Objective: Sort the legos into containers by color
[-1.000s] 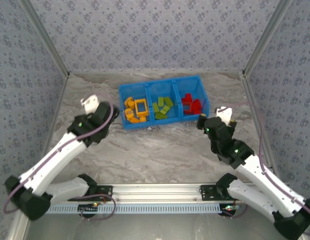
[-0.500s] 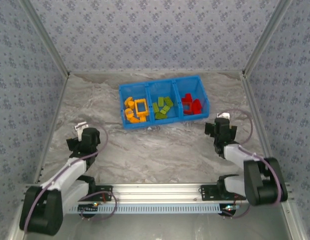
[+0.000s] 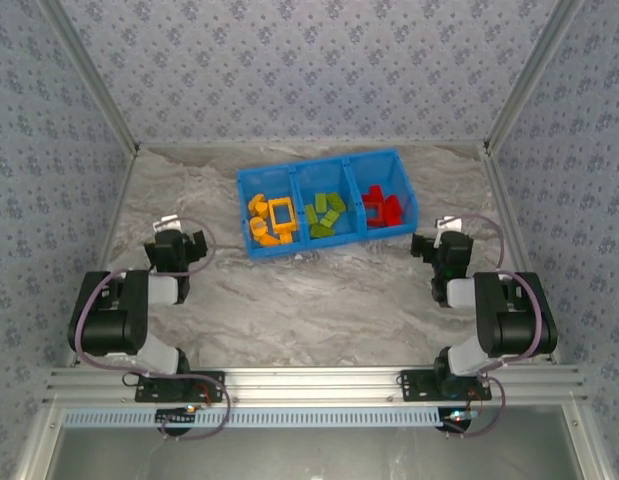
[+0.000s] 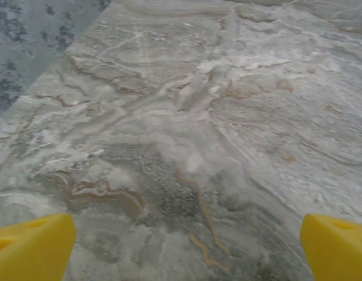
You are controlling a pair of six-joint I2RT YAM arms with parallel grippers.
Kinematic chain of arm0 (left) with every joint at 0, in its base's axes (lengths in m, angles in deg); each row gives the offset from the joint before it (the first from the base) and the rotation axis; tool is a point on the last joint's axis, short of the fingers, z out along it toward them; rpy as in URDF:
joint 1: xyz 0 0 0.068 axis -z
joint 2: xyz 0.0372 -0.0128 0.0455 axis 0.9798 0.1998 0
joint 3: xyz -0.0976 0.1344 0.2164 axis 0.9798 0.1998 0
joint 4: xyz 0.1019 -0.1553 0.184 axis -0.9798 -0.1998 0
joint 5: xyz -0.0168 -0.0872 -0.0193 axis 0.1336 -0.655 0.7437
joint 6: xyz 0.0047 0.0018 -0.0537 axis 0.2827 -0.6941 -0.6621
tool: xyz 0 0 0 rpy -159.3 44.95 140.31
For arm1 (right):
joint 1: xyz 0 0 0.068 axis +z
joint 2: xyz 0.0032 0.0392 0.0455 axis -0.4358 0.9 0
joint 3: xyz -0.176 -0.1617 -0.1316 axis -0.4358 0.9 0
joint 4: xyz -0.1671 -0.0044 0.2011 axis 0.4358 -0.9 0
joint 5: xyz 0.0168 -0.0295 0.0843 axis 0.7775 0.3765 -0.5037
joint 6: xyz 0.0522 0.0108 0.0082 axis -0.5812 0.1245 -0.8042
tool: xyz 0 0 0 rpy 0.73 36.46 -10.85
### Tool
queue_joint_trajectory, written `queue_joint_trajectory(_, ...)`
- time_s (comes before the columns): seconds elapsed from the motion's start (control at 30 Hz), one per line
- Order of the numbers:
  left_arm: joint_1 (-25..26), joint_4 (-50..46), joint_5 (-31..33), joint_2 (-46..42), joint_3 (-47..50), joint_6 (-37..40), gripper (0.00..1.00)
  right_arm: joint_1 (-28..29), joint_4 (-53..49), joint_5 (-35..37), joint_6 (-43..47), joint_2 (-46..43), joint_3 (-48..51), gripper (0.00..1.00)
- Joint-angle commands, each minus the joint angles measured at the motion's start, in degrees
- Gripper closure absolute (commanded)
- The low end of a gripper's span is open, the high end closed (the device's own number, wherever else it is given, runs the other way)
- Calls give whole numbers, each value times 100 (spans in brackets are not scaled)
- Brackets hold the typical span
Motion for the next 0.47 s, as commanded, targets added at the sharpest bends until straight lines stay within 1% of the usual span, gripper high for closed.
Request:
queue_joint_trajectory(0.0,-49,488,-343,-32,-61,89,2,113,539,-22,105,82,-85,0)
queue_joint_trajectory(0.03,-55,548,-329,-8,-72,96,2,67,356,-120,61,57,-133,0)
queue_joint_trajectory(0.07,-52,728,-326,43,-6,115,2,30,423,-130,44,74,-137,0)
queue_joint_trajectory(0.1,-53,490,-349,-35,-64,88,2,30,370,-141,39,62,-145,0)
queue_joint_trajectory(0.13,-47,660,-337,19,-28,104,2,30,403,-128,39,71,-137,0)
queue_joint_trajectory(0.23,-54,669,-338,20,-9,110,2,42,429,-82,48,71,-126,0)
queue_joint_trajectory(0.33,-53,589,-336,4,-40,107,2,-22,320,-186,-13,70,-183,0)
queue_joint_trajectory(0.43,-54,573,-337,-10,-44,100,2,20,390,-69,-5,75,-146,0)
